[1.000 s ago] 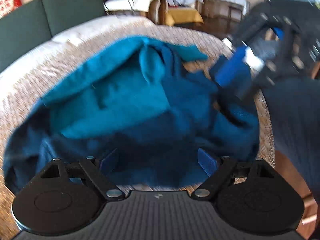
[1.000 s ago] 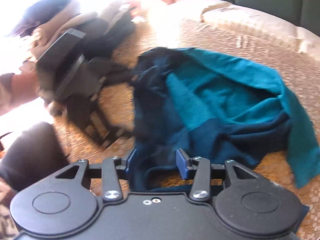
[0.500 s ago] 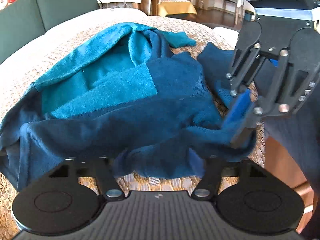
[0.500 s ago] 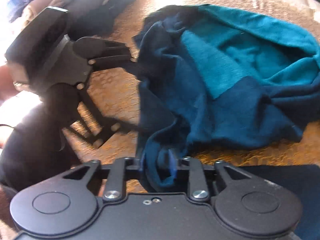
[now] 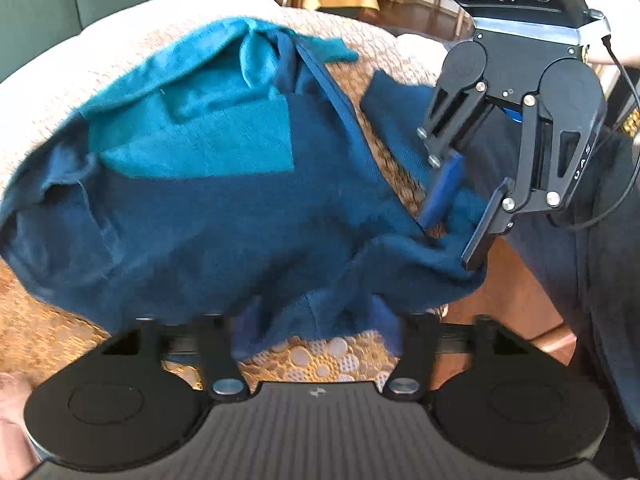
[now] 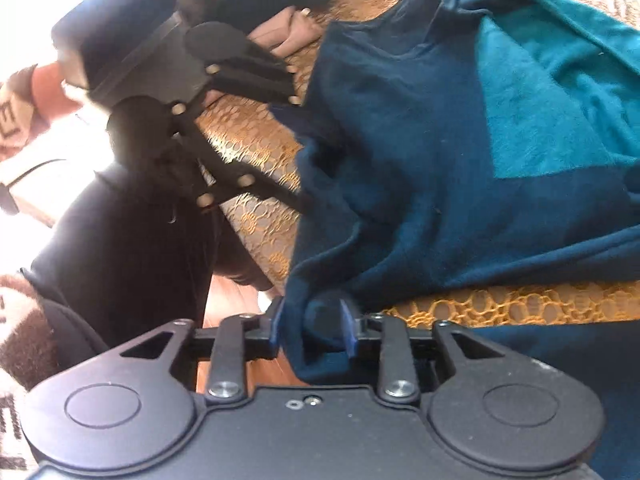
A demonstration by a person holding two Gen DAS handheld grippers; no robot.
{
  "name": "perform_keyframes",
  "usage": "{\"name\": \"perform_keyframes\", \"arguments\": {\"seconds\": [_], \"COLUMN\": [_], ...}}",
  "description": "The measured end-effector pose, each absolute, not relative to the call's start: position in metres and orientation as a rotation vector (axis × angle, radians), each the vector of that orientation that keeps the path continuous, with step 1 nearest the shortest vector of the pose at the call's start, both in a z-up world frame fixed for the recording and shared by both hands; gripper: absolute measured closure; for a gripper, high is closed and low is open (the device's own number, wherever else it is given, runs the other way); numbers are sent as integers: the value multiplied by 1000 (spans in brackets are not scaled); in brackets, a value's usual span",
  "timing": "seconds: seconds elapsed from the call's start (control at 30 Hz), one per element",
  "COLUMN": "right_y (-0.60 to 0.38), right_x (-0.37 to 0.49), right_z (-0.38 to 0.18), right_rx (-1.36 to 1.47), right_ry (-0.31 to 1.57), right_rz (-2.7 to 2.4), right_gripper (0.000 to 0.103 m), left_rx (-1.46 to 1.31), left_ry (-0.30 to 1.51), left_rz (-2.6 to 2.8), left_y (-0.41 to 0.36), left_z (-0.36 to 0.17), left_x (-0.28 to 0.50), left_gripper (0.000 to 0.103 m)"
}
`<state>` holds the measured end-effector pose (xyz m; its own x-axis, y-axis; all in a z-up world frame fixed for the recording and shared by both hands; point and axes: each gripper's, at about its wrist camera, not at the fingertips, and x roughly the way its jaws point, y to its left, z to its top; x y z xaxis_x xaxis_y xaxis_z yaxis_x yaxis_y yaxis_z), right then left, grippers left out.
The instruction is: Fold clothes
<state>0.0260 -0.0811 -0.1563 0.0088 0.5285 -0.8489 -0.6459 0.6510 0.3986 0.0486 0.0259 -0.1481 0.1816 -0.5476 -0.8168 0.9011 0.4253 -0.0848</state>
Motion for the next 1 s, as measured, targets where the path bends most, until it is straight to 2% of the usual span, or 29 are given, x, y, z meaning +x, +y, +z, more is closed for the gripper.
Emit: {"name": "perform_keyframes", "arguments": {"seconds": [0.17,0.27,0.47,0.7,0.83,1.0], "right_y": [-107,-126,-170,-191,-169,-142], "right_x": [45,59,109,144,160,176], "right_z": [-123,-102,-88,-95,-107,-128], "right_rx": [-112,-132,-160,-161,-269,-546], "right_ry": [1138,1025,874,846,812,756], "right_rz": [822,709,307,242,248,223], "right_gripper": [0,0,0,0,0,0], "left_rx": [367,303,323,319,388,362], "left_ry": [784,747,770,875,857,878], "left_rz": [-1046,-892,-807,-824,-826,-821], "left_y": [33,25,-6,-7,-10,-12], "left_z": [-110,-107,-142,-173,-178,-180], "left_x": [64,84,91,80,70,70], "left_gripper": [27,23,24,23,14,7]}}
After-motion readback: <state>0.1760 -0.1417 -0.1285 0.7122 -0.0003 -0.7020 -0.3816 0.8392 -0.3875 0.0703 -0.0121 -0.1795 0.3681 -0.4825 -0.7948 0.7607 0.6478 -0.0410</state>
